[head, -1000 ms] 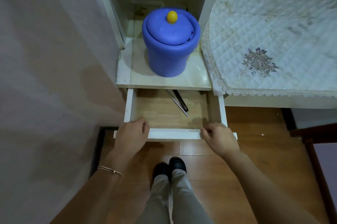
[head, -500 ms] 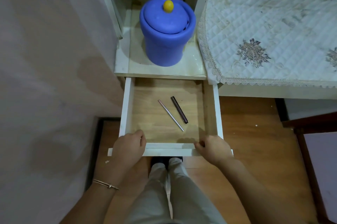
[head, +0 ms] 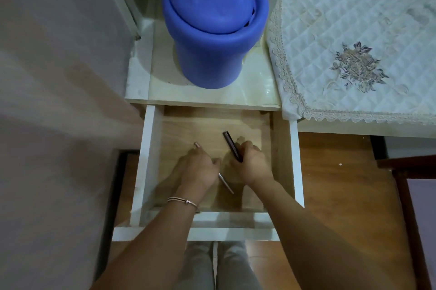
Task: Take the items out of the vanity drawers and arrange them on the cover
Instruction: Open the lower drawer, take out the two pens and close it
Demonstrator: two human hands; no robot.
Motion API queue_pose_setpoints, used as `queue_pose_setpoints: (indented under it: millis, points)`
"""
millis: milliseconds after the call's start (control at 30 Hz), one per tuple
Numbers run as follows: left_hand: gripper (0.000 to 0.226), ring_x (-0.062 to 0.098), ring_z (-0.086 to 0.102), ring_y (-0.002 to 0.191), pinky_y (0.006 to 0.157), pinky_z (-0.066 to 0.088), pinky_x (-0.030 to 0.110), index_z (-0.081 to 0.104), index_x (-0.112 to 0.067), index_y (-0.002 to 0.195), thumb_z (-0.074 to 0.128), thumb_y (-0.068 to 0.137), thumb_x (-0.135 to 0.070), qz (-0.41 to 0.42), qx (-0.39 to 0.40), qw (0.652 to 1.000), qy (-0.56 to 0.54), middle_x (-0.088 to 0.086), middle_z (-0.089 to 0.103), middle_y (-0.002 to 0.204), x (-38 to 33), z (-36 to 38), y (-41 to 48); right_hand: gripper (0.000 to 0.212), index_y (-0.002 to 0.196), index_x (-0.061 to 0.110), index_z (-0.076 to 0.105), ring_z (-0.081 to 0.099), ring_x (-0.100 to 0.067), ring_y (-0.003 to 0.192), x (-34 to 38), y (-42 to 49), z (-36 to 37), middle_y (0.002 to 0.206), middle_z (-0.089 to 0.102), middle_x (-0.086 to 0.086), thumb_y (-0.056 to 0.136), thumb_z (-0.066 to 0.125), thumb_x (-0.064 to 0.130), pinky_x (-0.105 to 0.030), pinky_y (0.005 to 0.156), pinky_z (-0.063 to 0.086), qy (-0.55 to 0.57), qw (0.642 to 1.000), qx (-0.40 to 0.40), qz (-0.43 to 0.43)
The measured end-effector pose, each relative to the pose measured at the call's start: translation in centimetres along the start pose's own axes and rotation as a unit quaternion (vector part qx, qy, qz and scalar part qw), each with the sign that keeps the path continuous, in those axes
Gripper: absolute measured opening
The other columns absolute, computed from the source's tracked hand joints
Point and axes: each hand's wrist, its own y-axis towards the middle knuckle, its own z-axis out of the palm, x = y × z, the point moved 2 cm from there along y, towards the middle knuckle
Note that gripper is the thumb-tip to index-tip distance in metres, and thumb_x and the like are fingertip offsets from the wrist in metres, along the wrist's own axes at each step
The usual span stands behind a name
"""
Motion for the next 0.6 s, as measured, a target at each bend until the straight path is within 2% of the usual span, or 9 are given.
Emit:
queue_pose_setpoints:
  millis: [100, 233, 300, 400, 500, 600]
  points:
    - [0.029, 0.035, 0.062, 0.097, 0.078, 0.049, 0.033, 0.06, -0.005, 0.097, 0.055, 0.081, -0.028, 0.009, -0.001, 1.0, 0.026, 0.017, 0.066, 0.106, 0.0, 0.2, 0.1, 0.03, 0.116, 0.008, 0.05, 0.057, -0.032, 0.104, -0.4, 0.7, 0.5, 0.116, 0.058, -0.015, 0.086, 0.054, 0.014, -0.04, 0.086, 0.051, -0.033, 0.999, 0.0, -0.011]
    - [0.026, 0.035, 0.062, 0.092, 0.073, 0.048, 0.032, 0.061, -0.007, 0.091, 0.055, 0.079, -0.029, 0.029, 0.01, 0.999, 0.029, 0.015, 0.067, 0.099, -0.2, -0.5, -0.5, 0.028, 0.113, 0.011, 0.056, 0.059, -0.029, 0.099, -0.7, 0.3, 0.4, 0.112, 0.061, -0.013, 0.085, 0.055, 0.008, -0.037, 0.086, 0.052, -0.013, 1.0, 0.0, -0.02]
    - [0.024, 0.029, 0.062, 0.09, 0.068, 0.045, 0.028, 0.06, -0.008, 0.097, 0.055, 0.083, -0.027, 0.04, 0.024, 0.999, -0.008, 0.011, 0.066, 0.098, -0.8, -1.2, -1.6, 0.025, 0.109, 0.01, 0.058, 0.061, -0.028, 0.094, -0.6, -0.8, -0.3, 0.107, 0.063, -0.012, 0.085, 0.056, 0.01, -0.037, 0.084, 0.053, 0.016, 1.0, -0.004, -0.024]
    - [0.015, 0.015, 0.06, 0.069, 0.06, 0.049, 0.027, 0.058, -0.012, 0.094, 0.059, 0.084, -0.024, 0.066, 0.018, 0.992, -0.102, 0.003, 0.066, 0.084, -2.0, -3.0, -3.4, 0.018, 0.103, 0.01, 0.06, 0.062, -0.02, 0.084, -0.2, -2.9, -2.4, 0.095, 0.065, -0.006, 0.084, 0.058, 0.01, -0.029, 0.075, 0.052, 0.083, 0.995, -0.035, -0.032]
    - [0.006, 0.0, 0.048, 0.059, 0.049, 0.038, 0.01, 0.054, -0.019, 0.087, 0.058, 0.084, -0.022, 0.123, -0.012, 0.984, -0.128, -0.004, 0.06, 0.077, -4.6, -5.6, -4.6, 0.01, 0.092, 0.014, 0.06, 0.06, -0.018, 0.074, 0.1, -4.7, -5.6, 0.084, 0.065, -0.002, 0.082, 0.06, 0.012, -0.023, 0.065, 0.047, 0.145, 0.983, -0.106, -0.049]
    - [0.007, -0.002, 0.047, 0.057, 0.054, 0.036, 0.001, 0.056, -0.02, 0.084, 0.06, 0.081, -0.016, 0.168, -0.052, 0.968, -0.18, -0.008, 0.055, 0.07, -8.7, -7.9, -5.5, 0.013, 0.093, 0.015, 0.061, 0.06, -0.014, 0.074, 0.3, -5.6, -9.7, 0.081, 0.065, 0.0, 0.08, 0.063, 0.013, -0.021, 0.067, 0.046, 0.197, 0.963, -0.169, -0.07]
